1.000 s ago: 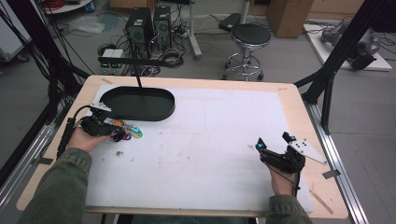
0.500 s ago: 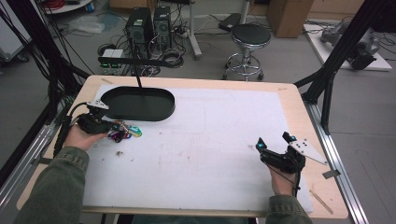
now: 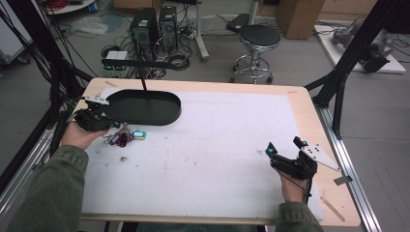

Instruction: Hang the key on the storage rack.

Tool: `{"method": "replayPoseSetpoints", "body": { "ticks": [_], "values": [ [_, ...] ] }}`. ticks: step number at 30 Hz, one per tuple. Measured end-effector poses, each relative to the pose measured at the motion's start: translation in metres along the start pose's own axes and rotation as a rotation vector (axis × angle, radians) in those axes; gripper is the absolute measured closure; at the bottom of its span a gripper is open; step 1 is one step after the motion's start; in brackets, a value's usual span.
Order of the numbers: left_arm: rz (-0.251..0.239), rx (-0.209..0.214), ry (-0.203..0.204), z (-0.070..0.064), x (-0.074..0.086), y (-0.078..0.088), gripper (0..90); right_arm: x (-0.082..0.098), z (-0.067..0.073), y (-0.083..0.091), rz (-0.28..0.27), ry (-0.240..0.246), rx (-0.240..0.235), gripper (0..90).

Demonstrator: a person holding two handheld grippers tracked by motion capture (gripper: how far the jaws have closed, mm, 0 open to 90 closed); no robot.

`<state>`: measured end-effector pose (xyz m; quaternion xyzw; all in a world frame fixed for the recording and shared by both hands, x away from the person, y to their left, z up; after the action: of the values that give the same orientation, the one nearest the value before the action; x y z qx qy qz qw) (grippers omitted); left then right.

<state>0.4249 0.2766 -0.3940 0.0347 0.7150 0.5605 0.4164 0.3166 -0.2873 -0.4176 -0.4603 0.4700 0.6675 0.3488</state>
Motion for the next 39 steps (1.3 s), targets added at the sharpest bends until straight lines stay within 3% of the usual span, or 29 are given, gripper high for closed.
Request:
{"method": "replayPoseSetpoints", "body": {
  "ticks": [4,16,39],
  "values": [
    [-0.010,-0.009,-0.012,0.001,-0.005,0.009,86.7,0.000,0.000,0.000,0.000,0.000,-0.001,0.4],
    [-0.084,0.003,0.000,0.003,-0.017,0.036,86.8,0.000,-0.001,0.001,-0.004,-0.007,-0.001,0.4],
    [-0.137,0.029,-0.022,-0.006,-0.052,0.054,86.7,0.000,-0.001,0.001,-0.002,0.002,0.001,0.4]
  ]
}}
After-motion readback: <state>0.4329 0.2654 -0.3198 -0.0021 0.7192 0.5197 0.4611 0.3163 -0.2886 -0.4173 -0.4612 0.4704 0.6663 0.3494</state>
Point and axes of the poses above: each handheld gripper's, and its own axes: y roughly backward along the jaws, x roughly out of its underside, z roughly to its left, the point moved 5 cm from there along -y, roughly forward along the jaws, and after that the axes turned 8 degrees about z, right-handed, at the moved point
